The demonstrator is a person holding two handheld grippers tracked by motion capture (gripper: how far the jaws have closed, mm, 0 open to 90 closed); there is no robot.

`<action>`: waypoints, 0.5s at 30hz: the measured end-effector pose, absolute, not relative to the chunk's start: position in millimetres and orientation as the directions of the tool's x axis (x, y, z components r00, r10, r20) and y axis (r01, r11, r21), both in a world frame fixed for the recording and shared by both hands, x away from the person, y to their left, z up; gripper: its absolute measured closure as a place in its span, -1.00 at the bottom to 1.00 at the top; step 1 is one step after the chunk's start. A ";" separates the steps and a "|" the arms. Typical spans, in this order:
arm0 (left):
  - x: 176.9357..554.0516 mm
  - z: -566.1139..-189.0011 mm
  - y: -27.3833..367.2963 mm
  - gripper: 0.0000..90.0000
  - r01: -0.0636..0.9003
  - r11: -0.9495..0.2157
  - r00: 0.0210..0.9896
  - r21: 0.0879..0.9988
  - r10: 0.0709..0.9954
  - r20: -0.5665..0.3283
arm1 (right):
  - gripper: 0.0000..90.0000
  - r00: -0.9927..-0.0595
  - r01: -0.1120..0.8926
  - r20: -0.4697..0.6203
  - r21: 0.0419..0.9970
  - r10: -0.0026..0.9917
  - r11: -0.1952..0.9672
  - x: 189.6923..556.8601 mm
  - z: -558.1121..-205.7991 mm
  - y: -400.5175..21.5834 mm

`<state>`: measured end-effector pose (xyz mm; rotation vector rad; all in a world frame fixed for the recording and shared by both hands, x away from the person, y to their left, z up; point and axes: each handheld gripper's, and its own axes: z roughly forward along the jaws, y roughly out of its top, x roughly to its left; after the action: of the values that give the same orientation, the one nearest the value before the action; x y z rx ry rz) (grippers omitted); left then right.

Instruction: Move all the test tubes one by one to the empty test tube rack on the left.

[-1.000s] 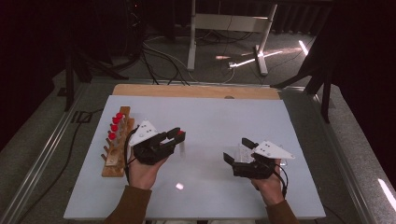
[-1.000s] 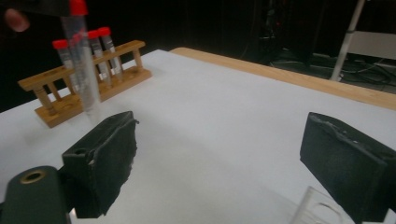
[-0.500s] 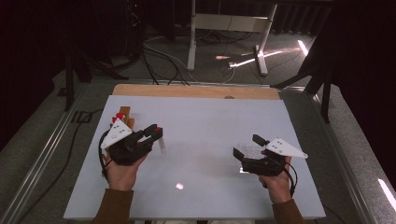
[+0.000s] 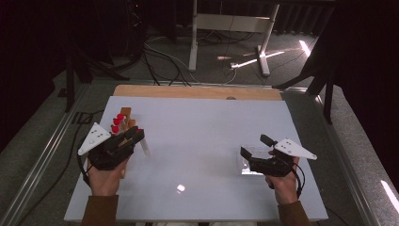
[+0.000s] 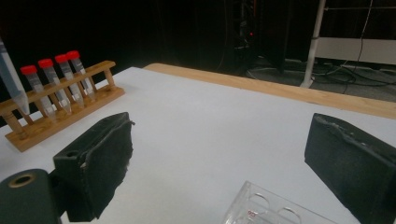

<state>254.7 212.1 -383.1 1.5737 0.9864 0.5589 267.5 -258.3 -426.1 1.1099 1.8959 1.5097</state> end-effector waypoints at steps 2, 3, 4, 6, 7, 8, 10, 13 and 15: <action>253.3 -382.6 216.1 0.59 0.291 -0.001 0.526 0.957 0.835 -0.159 | -0.83 -0.559 0.300 0.120 0.952 0.821 0.065 267.5 -425.8 -259.7; 252.8 -382.7 217.9 0.59 0.289 -0.003 0.523 0.957 0.838 -0.155 | -0.83 -0.558 0.300 0.122 0.952 0.821 0.062 267.4 -425.6 -260.3; 252.1 -382.9 219.4 0.59 0.290 -0.005 0.518 0.957 0.841 -0.152 | -0.83 -0.556 0.298 0.120 0.953 0.822 0.062 267.5 -425.4 -260.9; 251.1 -383.9 222.8 0.59 0.291 -0.007 0.508 0.957 0.848 -0.148 | -0.85 -0.553 0.297 0.121 0.953 0.824 0.059 267.6 -424.9 -262.2; 250.5 -384.4 224.6 0.59 0.293 -0.013 0.503 0.956 0.853 -0.142 | -0.85 -0.551 0.297 0.121 0.953 0.826 0.058 267.6 -424.8 -262.9; 249.9 -384.9 226.6 0.59 0.295 -0.016 0.498 0.955 0.856 -0.140 | -0.86 -0.548 0.297 0.121 0.953 0.827 0.057 267.7 -424.7 -263.8; 248.9 -385.5 230.5 0.59 0.295 -0.014 0.487 0.955 0.862 -0.137 | -0.87 -0.544 0.297 0.122 0.953 0.830 0.054 268.0 -424.6 -265.9; 247.1 -385.4 236.0 0.59 0.294 -0.017 0.466 0.956 0.875 -0.127 | -0.89 -0.536 0.298 0.127 0.954 0.835 0.046 268.0 -424.0 -268.7; 245.4 -385.3 238.9 0.59 0.288 -0.020 0.449 0.958 0.886 -0.116 | -0.89 -0.532 0.294 0.125 0.955 0.837 0.044 268.0 -423.4 -270.5</action>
<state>245.4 238.9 -385.3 1.5647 1.0599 0.6589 268.0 -270.5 -423.4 1.1355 1.8537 1.5057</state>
